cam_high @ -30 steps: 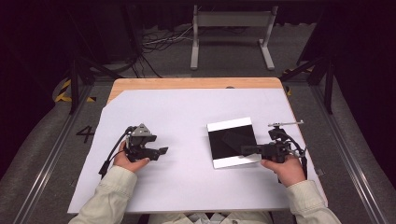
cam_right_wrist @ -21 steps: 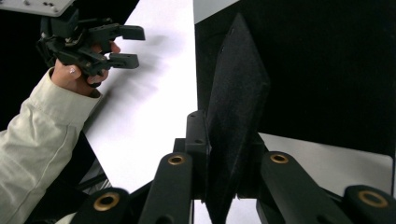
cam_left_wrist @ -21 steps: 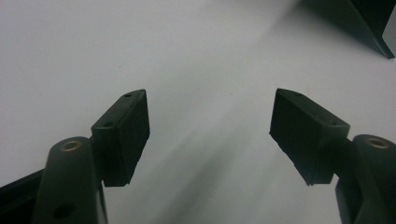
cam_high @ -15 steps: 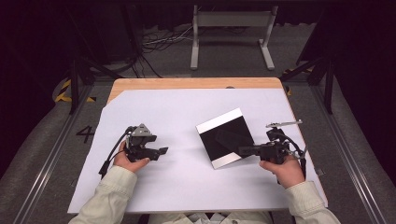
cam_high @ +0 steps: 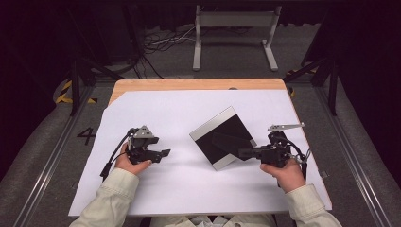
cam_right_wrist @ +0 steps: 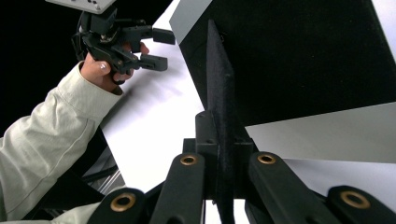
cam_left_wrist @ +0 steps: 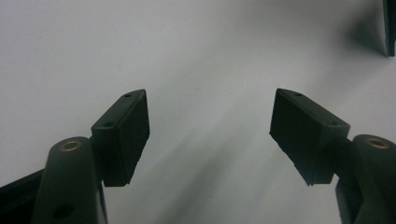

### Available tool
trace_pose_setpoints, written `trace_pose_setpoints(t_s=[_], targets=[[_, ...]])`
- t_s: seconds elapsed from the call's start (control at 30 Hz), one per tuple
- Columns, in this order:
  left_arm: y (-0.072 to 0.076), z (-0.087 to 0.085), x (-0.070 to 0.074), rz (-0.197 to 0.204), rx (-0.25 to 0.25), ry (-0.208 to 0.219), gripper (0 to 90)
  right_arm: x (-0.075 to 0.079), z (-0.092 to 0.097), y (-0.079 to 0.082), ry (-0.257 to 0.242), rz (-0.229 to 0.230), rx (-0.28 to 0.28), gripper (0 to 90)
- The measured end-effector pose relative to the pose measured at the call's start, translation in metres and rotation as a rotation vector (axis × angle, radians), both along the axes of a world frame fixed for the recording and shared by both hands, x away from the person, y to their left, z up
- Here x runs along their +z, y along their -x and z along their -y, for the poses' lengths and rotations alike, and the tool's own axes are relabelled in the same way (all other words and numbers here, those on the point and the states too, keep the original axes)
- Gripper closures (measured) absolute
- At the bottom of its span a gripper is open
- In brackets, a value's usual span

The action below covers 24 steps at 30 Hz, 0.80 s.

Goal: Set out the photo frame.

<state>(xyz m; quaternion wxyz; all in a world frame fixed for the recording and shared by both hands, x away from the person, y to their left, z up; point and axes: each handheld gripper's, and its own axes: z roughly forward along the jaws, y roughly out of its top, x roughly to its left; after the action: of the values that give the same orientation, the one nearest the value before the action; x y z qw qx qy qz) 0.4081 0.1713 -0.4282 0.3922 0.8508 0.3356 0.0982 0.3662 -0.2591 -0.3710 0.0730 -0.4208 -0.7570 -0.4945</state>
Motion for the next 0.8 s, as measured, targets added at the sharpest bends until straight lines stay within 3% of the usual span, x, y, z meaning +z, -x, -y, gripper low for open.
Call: trace_pose_setpoints(t_s=[0.1,0.23,0.37,0.43,0.47,0.57,0.67,0.8], targets=[[0.000,0.000,0.000,0.000,-0.001,-0.002,29.1,0.000,-0.001,0.001,-0.015,0.021,-0.002,87.0],[0.000,0.000,0.000,0.000,0.000,0.000,29.1,0.001,-0.007,0.005,-0.023,0.126,-0.020,87.0],[0.000,0.000,0.000,0.000,-0.001,-0.001,29.1,-0.002,-0.011,0.007,-0.020,0.170,-0.026,87.0],[0.000,0.000,0.000,-0.002,-0.002,-0.003,29.1,-0.003,-0.013,0.007,-0.003,0.177,-0.023,86.9],[0.000,0.001,0.000,-0.002,-0.002,-0.001,29.1,-0.006,-0.015,0.006,0.039,0.182,-0.018,86.9],[0.001,0.001,0.000,-0.002,-0.003,0.000,29.1,-0.007,-0.013,0.006,0.041,0.189,-0.013,86.8],[0.001,0.001,0.000,-0.001,-0.003,-0.002,29.1,-0.007,-0.013,0.008,0.072,0.233,0.038,86.5],[0.001,0.001,0.000,0.000,-0.005,-0.006,29.1,-0.007,-0.011,0.010,0.108,0.256,0.079,86.4]])
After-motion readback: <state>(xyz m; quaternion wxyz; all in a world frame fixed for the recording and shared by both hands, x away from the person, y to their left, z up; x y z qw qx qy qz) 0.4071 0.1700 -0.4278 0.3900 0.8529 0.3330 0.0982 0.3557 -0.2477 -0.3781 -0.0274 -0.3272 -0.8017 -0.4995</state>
